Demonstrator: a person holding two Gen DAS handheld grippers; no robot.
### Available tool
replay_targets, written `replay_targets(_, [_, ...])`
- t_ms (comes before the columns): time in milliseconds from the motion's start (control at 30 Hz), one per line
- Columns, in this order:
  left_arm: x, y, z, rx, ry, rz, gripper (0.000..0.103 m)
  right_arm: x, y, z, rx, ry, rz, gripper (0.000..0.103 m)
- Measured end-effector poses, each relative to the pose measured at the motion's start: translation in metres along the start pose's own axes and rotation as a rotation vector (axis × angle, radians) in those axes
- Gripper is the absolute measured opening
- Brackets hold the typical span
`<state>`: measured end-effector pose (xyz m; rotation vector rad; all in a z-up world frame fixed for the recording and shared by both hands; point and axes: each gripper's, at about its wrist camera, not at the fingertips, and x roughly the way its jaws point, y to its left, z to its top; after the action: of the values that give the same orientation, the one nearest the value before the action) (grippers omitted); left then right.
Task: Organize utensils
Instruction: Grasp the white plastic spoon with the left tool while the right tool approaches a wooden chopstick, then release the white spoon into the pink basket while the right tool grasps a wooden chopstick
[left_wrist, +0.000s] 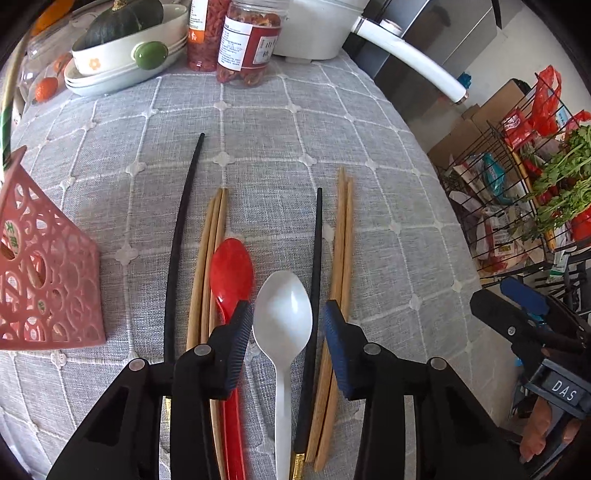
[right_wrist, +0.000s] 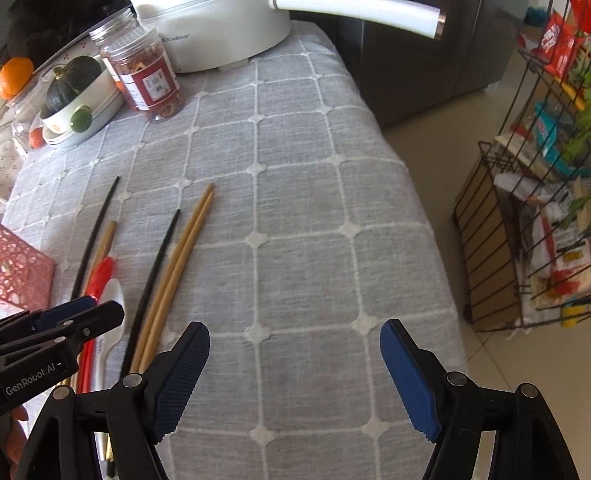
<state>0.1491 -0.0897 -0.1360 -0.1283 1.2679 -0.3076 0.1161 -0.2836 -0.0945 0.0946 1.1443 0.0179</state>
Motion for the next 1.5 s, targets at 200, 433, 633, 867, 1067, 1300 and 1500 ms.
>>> replay_targets(200, [0.011,-0.012,0.003,0.023,0.043,0.092,0.042,0.006,-0.008,0.005,0.008,0.007,-0.018,0.080])
replay_targets(433, [0.014,-0.014,0.007,0.009,0.067,0.104,0.041,0.003,-0.009,0.004,0.013,0.004,0.009,0.080])
replay_targets(633, [0.000,-0.014,0.005,0.028,0.017,0.115,0.036,0.000,-0.015,0.005,0.047,0.008,0.031,0.080])
replay_targets(867, [-0.062,-0.015,-0.005,0.069,-0.138,0.086,0.036,0.002,-0.015,0.009,0.079,0.011,0.035,0.080])
replay_targets(1067, [-0.125,-0.001,-0.032,0.082,-0.337,0.014,0.036,0.013,-0.001,0.014,0.093,0.035,0.065,0.080])
replay_targets(1300, [-0.167,0.025,-0.043,0.027,-0.470,-0.049,0.036,0.053,0.029,0.020,0.082,0.109,0.143,0.059])
replay_targets(1500, [-0.174,0.042,-0.044,0.009,-0.474,-0.076,0.036,0.074,0.040,0.029,0.122,0.134,0.173,0.040])
